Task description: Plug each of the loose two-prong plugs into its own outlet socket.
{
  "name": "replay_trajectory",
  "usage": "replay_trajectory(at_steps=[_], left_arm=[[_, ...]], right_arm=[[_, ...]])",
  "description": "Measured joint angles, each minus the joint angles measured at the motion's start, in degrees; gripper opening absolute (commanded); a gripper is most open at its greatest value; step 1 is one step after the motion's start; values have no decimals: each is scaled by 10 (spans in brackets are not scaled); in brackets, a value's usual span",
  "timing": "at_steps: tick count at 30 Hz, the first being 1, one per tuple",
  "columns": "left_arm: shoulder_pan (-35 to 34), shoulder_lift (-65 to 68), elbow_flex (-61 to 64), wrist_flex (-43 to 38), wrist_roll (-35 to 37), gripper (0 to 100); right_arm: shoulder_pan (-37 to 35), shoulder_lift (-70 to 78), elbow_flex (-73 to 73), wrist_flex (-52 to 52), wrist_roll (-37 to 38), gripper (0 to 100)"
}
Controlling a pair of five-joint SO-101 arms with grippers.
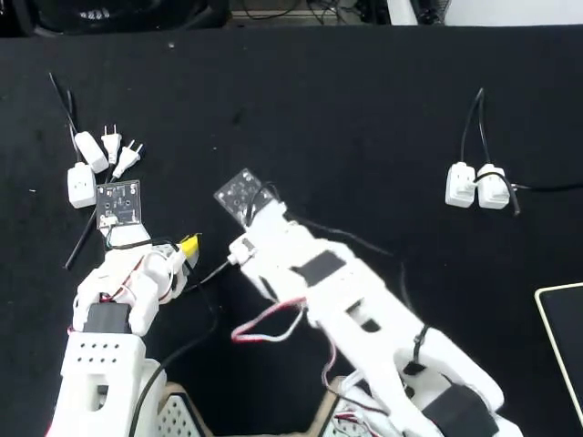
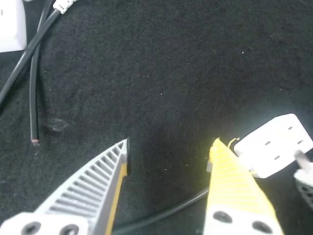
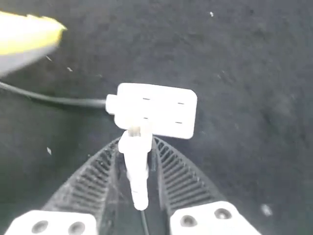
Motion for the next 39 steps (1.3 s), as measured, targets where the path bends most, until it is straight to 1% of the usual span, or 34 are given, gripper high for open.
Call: replay_trajectory(at_steps=[6, 11, 14, 18, 21, 24, 26, 31, 35, 39], left_arm=[[23, 0, 0, 0, 12, 266], [29, 0, 0, 0, 12, 266], [29, 0, 0, 0, 12, 266], [29, -29, 0, 0, 37, 266], [29, -84, 5, 10, 40, 266], [29, -156, 38, 25, 40, 266], [41, -204, 57, 45, 40, 266], [112, -329, 92, 114, -30, 266], [129, -340, 94, 121, -39, 266], [133, -341, 91, 116, -40, 266]], right_arm=[[-43, -58, 142, -195, -4, 11], [-45, -94, 176, -234, -3, 11], [-55, -96, 181, -236, -3, 11], [-76, -96, 181, -236, -3, 11], [-81, -96, 181, -238, -3, 11], [-91, -97, 181, -238, -3, 11], [-99, -98, 181, -238, -3, 11], [-105, -120, 186, -238, -2, 11], [-105, -180, 194, -191, 0, 11], [-105, -275, 203, -111, 0, 11]])
